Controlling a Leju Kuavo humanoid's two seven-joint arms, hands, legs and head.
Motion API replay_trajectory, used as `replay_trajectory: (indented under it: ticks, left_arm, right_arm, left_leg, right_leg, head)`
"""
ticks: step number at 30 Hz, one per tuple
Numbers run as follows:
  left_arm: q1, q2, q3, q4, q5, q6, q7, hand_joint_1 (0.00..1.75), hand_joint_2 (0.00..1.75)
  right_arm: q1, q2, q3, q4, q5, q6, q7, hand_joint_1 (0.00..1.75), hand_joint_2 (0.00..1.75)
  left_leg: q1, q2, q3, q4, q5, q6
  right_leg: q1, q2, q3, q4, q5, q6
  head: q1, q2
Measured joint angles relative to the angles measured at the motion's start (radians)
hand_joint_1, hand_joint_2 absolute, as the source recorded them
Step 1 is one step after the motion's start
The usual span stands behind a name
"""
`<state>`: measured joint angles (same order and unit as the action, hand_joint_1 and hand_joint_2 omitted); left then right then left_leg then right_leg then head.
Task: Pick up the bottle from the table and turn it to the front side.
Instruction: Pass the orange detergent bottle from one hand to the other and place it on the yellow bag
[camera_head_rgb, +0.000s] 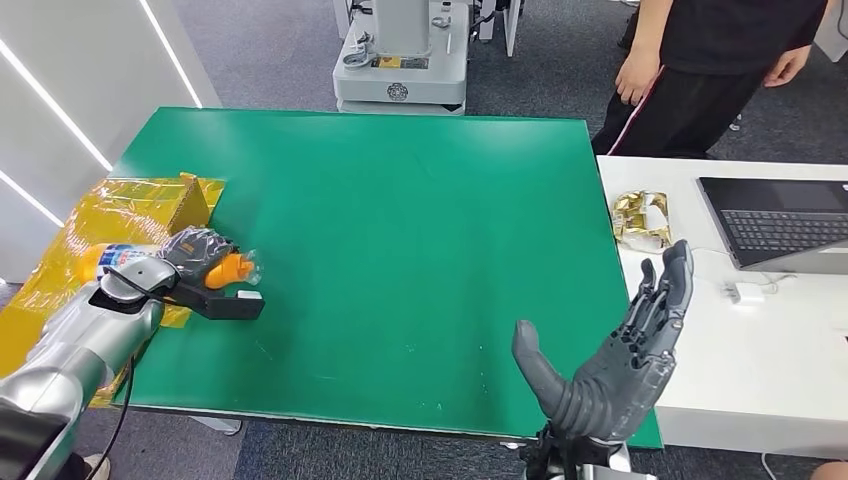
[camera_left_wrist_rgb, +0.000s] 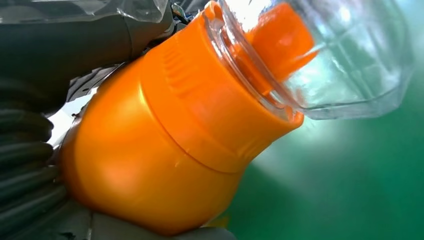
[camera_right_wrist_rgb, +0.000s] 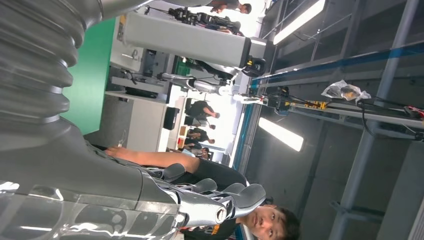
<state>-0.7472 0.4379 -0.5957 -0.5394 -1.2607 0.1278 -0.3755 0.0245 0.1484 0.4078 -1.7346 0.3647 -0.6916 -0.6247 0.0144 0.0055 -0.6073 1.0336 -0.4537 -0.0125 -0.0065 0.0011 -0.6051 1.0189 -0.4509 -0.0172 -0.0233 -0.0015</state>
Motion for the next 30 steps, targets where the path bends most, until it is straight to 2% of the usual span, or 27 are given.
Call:
replay_trajectory:
  ticks: [10, 11, 14, 15, 21, 30]
  left_arm:
    - [0.048, -0.006, -0.028, 0.010, 0.017, 0.048, 0.011, 1.75, 1.75]
    - [0.051, -0.006, -0.029, 0.010, 0.018, 0.055, 0.014, 1.64, 1.75]
    - [0.062, -0.006, -0.029, 0.012, 0.024, 0.075, 0.028, 0.33, 1.75]
    - [0.067, -0.006, -0.029, 0.013, 0.027, 0.085, 0.034, 0.00, 1.75]
    - [0.091, 0.002, -0.029, 0.013, 0.044, 0.110, 0.052, 0.00, 1.75]
    - [0.094, 0.009, -0.028, 0.013, 0.054, 0.081, 0.051, 0.00, 1.75]
  right_arm:
    - [0.000, 0.000, 0.000, 0.000, -0.015, 0.000, -0.025, 0.00, 1.75]
    - [0.000, 0.000, 0.000, 0.000, -0.015, 0.000, -0.025, 0.00, 1.75]
    - [-0.001, -0.001, 0.003, 0.000, -0.016, 0.000, -0.014, 0.00, 1.75]
    - [-0.002, -0.002, 0.005, 0.000, -0.018, 0.000, -0.007, 0.00, 1.75]
    - [-0.008, -0.007, 0.022, 0.000, -0.030, 0.000, 0.007, 0.00, 1.75]
    - [-0.014, -0.011, 0.032, 0.002, -0.036, 0.000, 0.006, 0.00, 1.75]
  left_leg:
    - [0.000, -0.001, 0.001, 0.000, 0.000, 0.000]
    - [0.000, -0.001, 0.001, 0.000, 0.000, 0.000]
    - [0.000, -0.002, 0.001, -0.001, 0.000, 0.000]
    - [0.000, -0.002, 0.002, -0.001, 0.000, 0.000]
    - [0.000, -0.002, 0.005, -0.002, 0.000, 0.000]
    - [0.000, -0.001, 0.008, -0.002, 0.000, 0.000]
  right_leg:
    - [0.000, -0.001, 0.001, 0.000, 0.000, 0.000]
    - [0.000, -0.002, 0.001, 0.000, 0.000, 0.000]
    - [0.000, -0.003, 0.002, 0.000, 0.000, 0.000]
    - [0.000, -0.003, 0.003, 0.000, 0.000, 0.000]
    - [0.000, -0.003, 0.006, 0.000, 0.000, 0.000]
    - [0.000, -0.002, 0.008, 0.001, -0.001, 0.000]
  head:
    - [0.000, 0.000]
    - [0.000, 0.000]
    - [0.000, 0.000]
    - [0.000, 0.000]
    - [0.000, 0.000]
    - [0.000, 0.000]
